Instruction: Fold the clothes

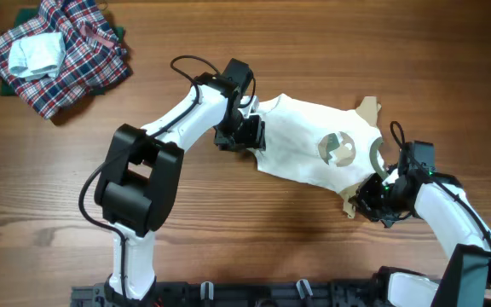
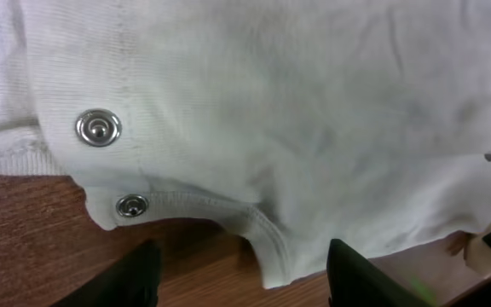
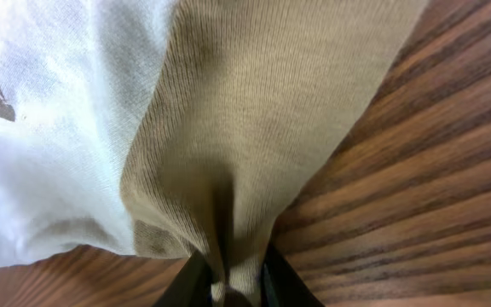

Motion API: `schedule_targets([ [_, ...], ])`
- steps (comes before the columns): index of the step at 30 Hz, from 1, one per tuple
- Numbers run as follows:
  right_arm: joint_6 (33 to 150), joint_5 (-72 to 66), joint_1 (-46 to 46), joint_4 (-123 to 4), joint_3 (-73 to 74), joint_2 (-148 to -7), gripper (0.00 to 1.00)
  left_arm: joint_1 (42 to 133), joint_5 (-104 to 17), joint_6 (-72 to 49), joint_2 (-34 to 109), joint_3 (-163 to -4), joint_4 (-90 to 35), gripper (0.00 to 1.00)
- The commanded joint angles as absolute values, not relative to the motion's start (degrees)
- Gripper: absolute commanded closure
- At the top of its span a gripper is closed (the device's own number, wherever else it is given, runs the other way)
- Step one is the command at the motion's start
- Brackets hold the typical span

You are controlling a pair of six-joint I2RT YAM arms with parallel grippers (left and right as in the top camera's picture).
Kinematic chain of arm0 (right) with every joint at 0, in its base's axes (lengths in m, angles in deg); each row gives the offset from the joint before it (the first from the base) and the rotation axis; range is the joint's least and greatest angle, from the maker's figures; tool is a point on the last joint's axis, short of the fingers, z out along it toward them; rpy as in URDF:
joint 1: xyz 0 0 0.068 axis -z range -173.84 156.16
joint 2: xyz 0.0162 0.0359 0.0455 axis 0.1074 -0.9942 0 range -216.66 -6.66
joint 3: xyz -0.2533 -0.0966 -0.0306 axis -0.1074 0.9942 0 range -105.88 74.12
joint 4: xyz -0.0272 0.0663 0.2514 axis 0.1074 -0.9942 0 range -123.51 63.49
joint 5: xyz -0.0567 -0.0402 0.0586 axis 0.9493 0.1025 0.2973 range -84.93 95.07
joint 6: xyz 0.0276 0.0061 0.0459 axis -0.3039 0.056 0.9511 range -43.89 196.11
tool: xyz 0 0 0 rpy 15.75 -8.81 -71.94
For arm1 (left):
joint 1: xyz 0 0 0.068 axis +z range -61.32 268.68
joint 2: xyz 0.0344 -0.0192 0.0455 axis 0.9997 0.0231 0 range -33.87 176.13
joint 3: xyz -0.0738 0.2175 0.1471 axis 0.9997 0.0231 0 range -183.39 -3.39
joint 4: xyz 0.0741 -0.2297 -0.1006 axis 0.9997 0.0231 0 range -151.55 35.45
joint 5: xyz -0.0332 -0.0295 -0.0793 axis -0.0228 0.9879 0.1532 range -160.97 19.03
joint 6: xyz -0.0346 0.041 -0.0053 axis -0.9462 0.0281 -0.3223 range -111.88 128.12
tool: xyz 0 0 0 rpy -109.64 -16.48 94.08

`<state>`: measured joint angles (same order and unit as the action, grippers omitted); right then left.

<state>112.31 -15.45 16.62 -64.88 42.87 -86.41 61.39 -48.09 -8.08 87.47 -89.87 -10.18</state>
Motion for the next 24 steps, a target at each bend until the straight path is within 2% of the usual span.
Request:
schedule_targets([
  [1, 112.5, -14.3, 16.6, -64.4, 44.5, -87.4, 0.81, 61.2, -47.1, -10.7, 88.4, -90.6, -10.2, 0.36],
  [18, 112.1, -14.5, 16.6, -64.7, 44.5, -87.4, 0.81, 60.2, -42.7, -15.8, 92.3, -90.6, -10.8, 0.35],
  [20, 112.1, -14.5, 16.6, -64.7, 44.5, -87.4, 0.81, 60.1, -42.7, -16.4, 92.3, -90.6, -11.7, 0.41],
  [24, 112.1, -14.5, 16.6, -64.7, 44.5, -87.4, 0.81, 60.1, -42.7, -16.8, 92.3, -90.6, -12.9, 0.64],
])
